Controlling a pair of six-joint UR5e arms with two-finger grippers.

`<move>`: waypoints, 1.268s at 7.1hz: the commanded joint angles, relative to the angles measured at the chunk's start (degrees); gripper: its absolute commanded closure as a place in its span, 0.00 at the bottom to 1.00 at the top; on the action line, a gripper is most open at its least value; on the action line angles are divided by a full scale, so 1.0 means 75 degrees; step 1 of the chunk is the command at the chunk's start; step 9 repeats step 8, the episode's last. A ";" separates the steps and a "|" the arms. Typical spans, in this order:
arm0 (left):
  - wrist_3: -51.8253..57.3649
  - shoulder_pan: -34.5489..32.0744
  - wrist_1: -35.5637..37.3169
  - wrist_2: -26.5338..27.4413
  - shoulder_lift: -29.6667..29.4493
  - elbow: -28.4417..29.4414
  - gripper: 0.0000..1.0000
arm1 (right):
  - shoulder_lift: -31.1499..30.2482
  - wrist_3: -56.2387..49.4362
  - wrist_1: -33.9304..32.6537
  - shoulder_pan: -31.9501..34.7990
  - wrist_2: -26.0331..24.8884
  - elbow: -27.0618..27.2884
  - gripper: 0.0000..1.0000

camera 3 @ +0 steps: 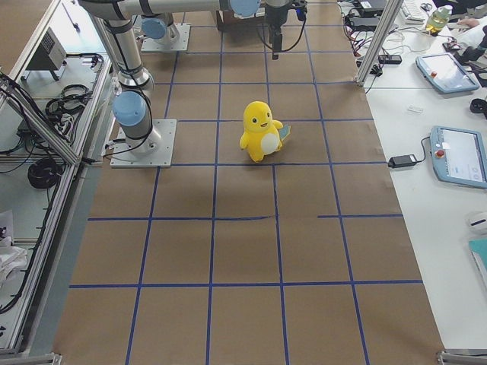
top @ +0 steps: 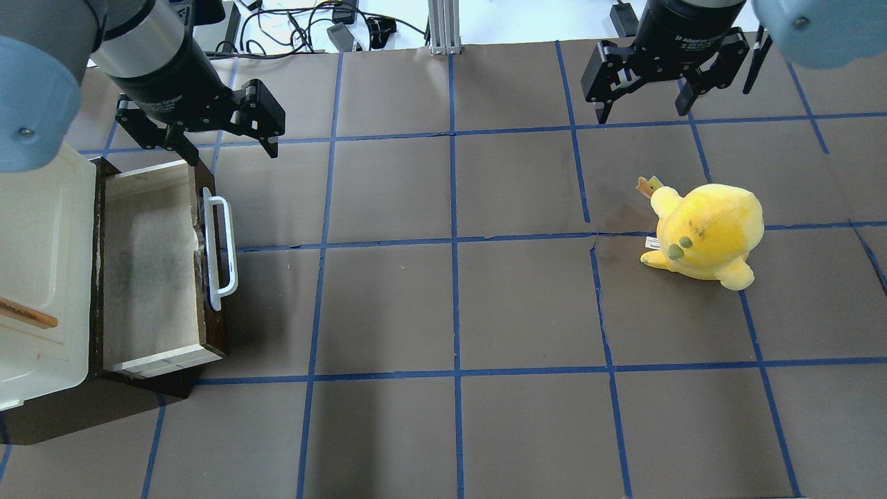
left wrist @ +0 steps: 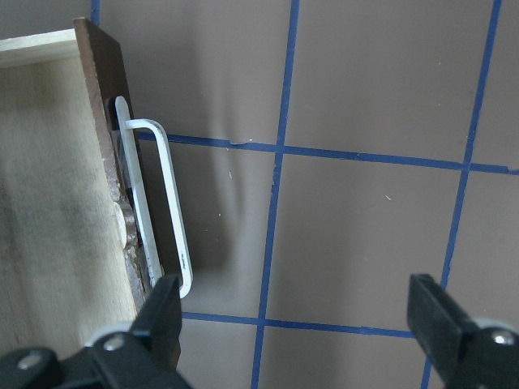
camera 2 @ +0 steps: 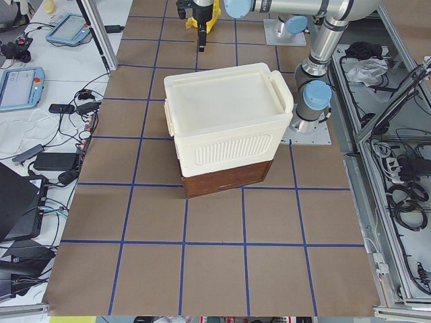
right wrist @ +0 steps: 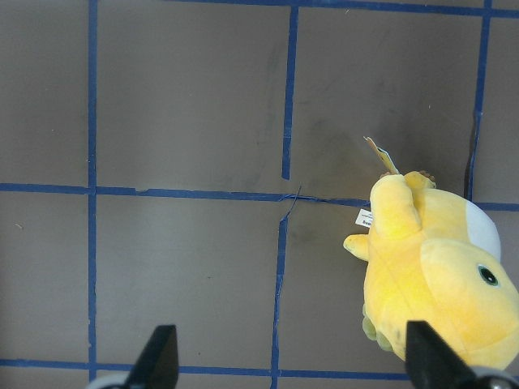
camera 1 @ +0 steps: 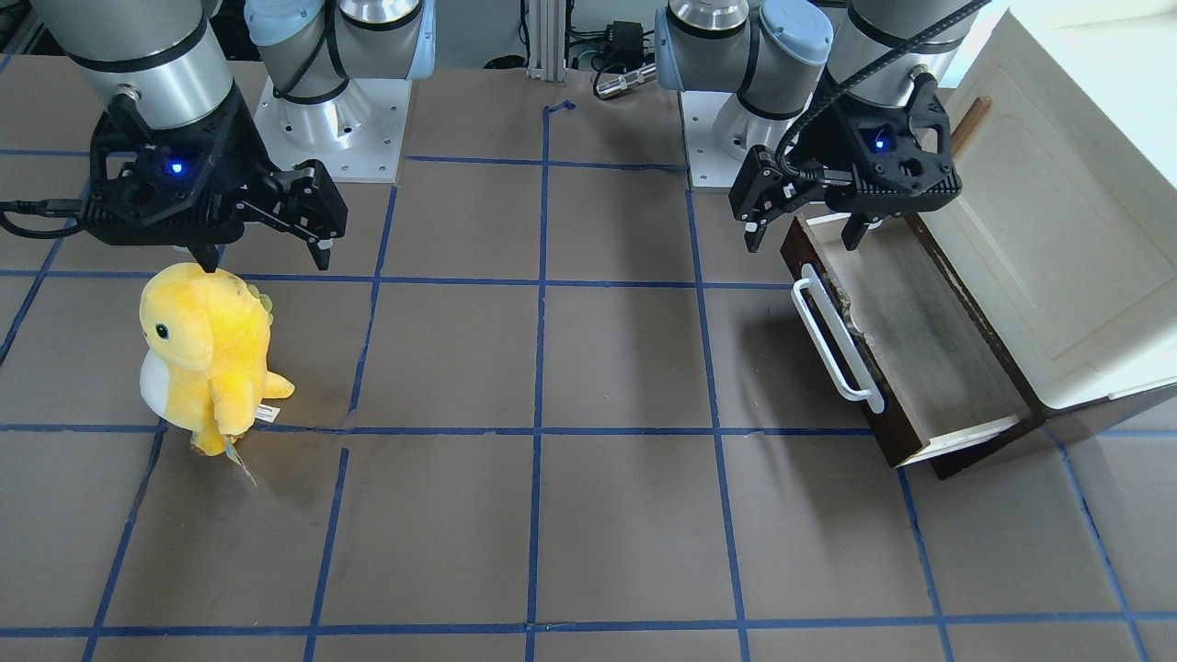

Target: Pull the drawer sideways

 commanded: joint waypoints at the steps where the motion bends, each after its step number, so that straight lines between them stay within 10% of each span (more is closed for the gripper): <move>1: 0.0712 -0.0011 -0.0567 -0.0019 0.0019 0.0034 0.00 | 0.0000 0.0002 0.0000 0.0000 0.0000 0.0000 0.00; 9: 0.0633 -0.0011 -0.0512 0.0017 0.0101 -0.0013 0.00 | 0.0000 0.0002 0.0000 0.0000 0.0000 0.0000 0.00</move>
